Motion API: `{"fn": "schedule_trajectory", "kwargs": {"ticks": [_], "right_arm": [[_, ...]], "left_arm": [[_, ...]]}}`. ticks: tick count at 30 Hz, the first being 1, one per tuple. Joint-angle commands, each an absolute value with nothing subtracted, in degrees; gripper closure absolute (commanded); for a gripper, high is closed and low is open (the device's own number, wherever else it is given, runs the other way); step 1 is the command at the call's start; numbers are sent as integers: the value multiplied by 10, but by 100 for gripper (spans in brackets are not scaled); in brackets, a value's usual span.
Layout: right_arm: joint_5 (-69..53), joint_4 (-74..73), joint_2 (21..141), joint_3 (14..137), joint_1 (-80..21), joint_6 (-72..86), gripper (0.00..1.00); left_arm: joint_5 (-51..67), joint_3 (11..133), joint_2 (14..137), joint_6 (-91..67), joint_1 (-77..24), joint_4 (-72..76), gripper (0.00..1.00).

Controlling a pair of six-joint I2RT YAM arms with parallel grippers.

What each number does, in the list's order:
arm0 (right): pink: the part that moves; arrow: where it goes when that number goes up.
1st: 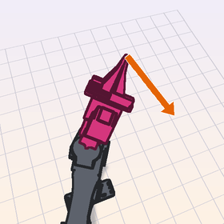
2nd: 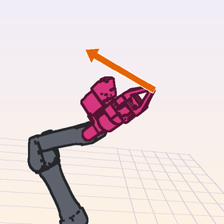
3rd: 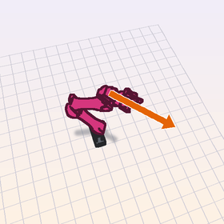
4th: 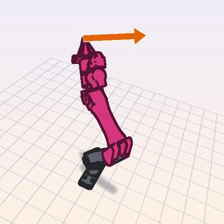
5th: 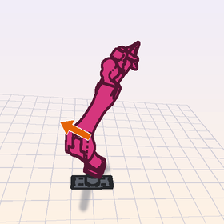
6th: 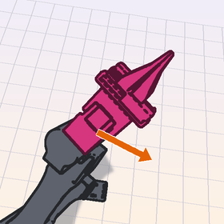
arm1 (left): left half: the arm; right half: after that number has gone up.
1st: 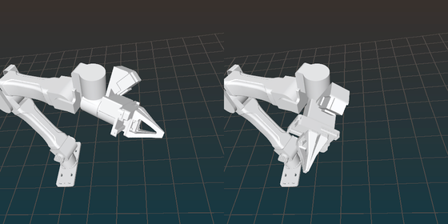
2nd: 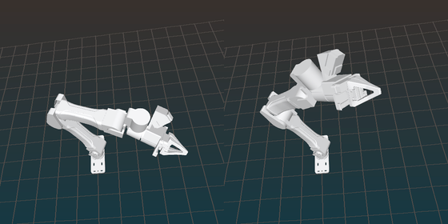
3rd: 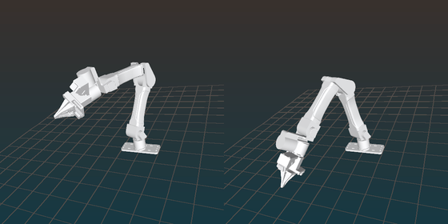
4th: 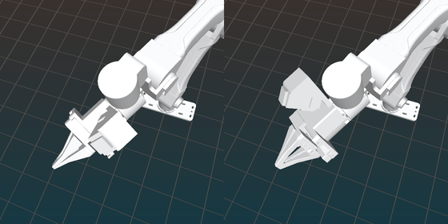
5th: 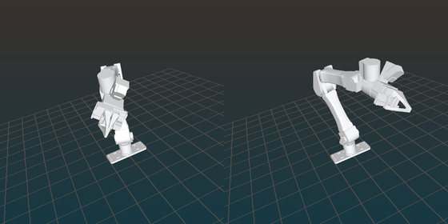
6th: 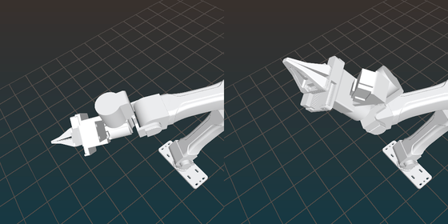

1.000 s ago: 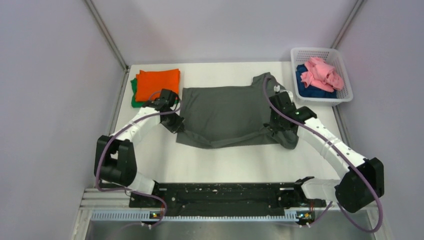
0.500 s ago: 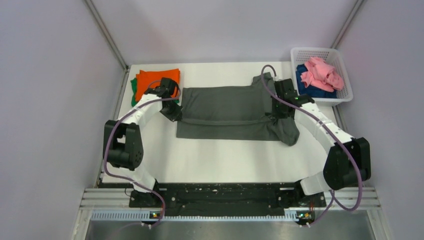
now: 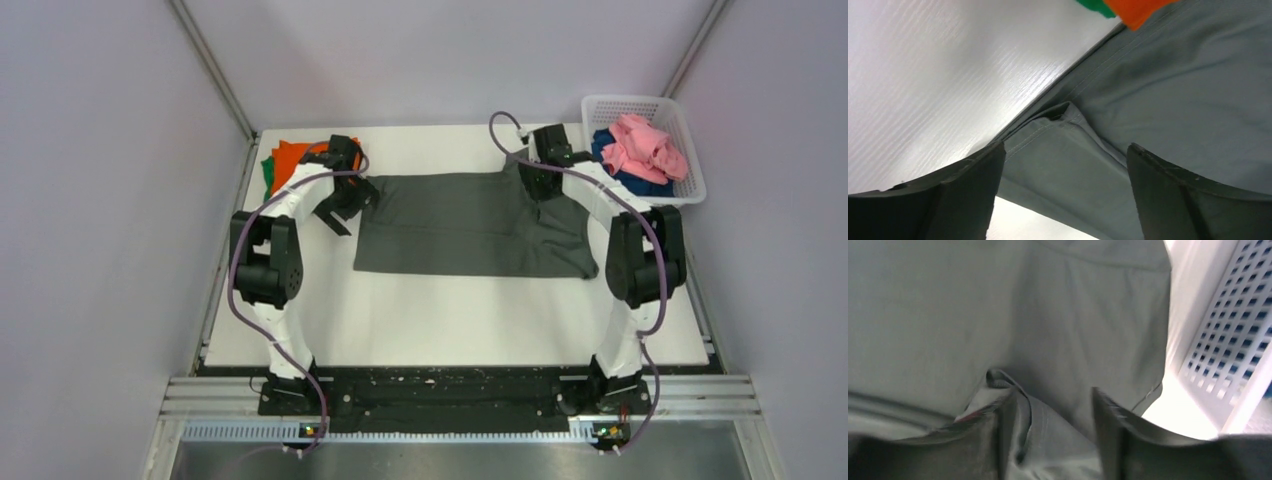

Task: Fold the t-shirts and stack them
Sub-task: Fold the flattened tshirt in 1/3 of the way

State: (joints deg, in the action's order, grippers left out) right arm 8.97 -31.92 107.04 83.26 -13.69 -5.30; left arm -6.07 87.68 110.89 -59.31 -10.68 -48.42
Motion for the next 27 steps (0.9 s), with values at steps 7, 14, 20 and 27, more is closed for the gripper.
{"fn": "schedule_trajectory", "kwargs": {"ticks": [7,14,20,27], "right_arm": [[6,-239,934,750,-133,-12,1],[-90,-195,866,590,-133,117,1],[-60,-145,937,593,-133,131,1],[-63,-147,959,548,-139,163,1]], "left_arm": [[-27,852,1040,-545,-108,-493,1],[23,832,1038,-514,-140,-442,1],[52,842,1111,-497,-152,-385,1],[53,777,1126,-500,-161,-365,2]]}}
